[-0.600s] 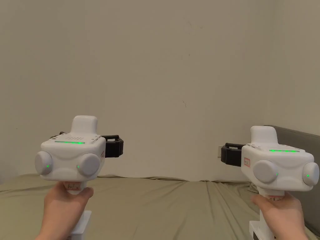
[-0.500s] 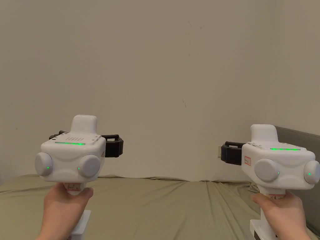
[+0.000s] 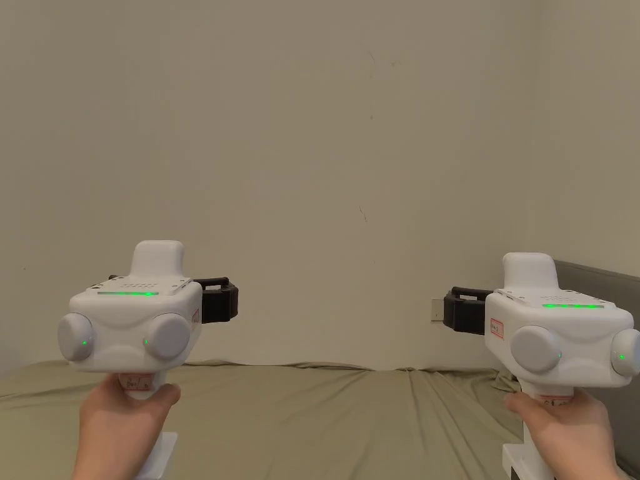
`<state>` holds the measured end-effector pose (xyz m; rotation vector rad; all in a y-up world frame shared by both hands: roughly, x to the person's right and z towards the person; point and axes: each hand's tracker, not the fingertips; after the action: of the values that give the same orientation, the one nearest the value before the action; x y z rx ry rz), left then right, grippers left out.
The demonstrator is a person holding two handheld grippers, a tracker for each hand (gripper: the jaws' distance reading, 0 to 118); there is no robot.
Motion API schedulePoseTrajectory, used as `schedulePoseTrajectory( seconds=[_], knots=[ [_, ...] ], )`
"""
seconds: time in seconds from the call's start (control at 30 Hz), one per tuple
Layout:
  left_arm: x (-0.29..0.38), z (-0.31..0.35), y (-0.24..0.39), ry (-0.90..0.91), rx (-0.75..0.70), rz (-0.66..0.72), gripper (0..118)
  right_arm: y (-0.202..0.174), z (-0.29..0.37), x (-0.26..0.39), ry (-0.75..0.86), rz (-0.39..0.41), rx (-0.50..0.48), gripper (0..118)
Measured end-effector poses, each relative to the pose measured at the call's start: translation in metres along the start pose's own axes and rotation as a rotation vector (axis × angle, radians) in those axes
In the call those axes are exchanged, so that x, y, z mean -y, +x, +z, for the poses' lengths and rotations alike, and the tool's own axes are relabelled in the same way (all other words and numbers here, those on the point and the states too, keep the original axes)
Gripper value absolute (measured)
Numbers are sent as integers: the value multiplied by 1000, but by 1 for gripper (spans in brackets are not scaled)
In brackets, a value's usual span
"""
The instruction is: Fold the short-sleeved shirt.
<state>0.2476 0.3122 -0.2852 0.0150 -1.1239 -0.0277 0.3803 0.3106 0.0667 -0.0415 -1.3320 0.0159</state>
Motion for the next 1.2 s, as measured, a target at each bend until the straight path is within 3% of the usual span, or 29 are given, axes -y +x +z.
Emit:
schedulePoseTrajectory(
  seconds=[0.2,0.57,1.2],
  knots=[
    [0,-1,1,6,9,43,118,0,-3,1,0,-10,-2,118],
    [10,-12,3,-1,-7,-19,118,-4,-12,5,8,33,-13,118],
    [9,-18,5,-10,23,-17,118,-12,-19,18,0,37,6,118]
  ],
)
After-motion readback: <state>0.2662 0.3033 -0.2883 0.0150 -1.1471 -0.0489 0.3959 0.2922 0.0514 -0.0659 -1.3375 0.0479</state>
